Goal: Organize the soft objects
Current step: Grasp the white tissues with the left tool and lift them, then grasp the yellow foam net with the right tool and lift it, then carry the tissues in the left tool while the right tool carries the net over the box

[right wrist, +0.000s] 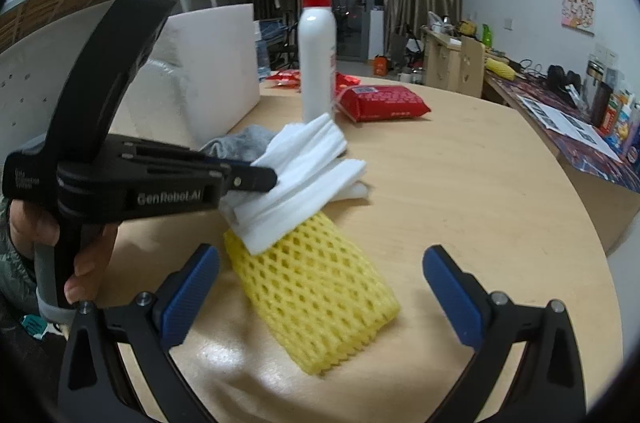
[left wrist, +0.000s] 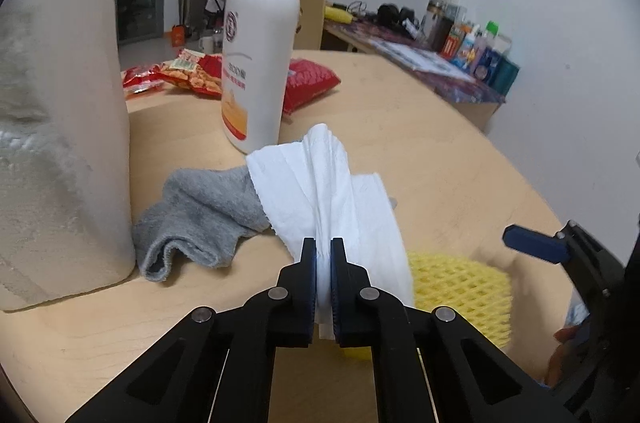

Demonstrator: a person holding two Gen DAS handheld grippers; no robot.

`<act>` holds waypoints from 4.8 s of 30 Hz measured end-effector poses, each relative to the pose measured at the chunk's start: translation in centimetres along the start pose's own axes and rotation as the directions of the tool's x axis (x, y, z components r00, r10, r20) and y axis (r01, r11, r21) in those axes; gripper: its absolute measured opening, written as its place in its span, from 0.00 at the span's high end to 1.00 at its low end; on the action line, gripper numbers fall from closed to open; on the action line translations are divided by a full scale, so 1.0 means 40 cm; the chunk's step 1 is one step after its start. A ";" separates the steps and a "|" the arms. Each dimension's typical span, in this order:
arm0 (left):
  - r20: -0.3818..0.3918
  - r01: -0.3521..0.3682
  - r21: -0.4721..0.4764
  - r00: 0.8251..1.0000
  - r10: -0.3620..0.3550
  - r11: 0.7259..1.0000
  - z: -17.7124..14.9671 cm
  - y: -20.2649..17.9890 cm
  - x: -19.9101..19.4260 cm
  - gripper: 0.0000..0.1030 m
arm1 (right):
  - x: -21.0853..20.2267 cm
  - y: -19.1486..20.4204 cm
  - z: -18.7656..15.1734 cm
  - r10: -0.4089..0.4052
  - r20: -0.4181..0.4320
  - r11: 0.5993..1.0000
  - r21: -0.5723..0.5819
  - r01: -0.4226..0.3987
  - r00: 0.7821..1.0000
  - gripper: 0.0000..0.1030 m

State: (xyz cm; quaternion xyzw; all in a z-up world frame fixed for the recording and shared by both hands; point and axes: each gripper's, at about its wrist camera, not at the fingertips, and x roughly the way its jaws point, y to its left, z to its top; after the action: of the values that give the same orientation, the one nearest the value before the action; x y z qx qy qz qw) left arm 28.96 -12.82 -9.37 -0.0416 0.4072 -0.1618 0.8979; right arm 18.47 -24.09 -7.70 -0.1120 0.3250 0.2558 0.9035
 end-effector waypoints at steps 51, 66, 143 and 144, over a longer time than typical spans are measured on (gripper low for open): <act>0.301 0.023 0.059 0.953 -0.040 0.998 0.012 -0.029 -0.268 0.94 | 0.020 0.024 -0.006 0.090 -0.078 0.984 -0.147 -0.100 0.993 0.25; 0.266 0.062 0.021 0.962 -0.065 0.998 0.012 0.023 -0.220 0.94 | 0.075 0.020 -0.024 0.037 -0.158 0.980 -0.187 -0.066 0.987 0.40; 0.582 -0.276 -0.147 0.752 0.309 0.950 -0.354 0.005 -0.888 0.94 | -0.329 0.333 0.102 0.281 0.479 0.959 -0.180 -0.220 0.831 0.80; 0.583 -0.281 -0.154 0.748 0.316 0.947 -0.354 0.010 -0.889 0.94 | -0.319 0.337 0.109 0.286 0.472 0.957 -0.186 -0.223 0.834 0.80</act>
State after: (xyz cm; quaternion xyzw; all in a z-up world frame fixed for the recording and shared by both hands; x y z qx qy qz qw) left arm -3.40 -0.11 6.67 -0.0504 0.1074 0.0169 0.9928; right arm 5.19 -16.07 3.36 -0.0540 0.0790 0.4136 0.9054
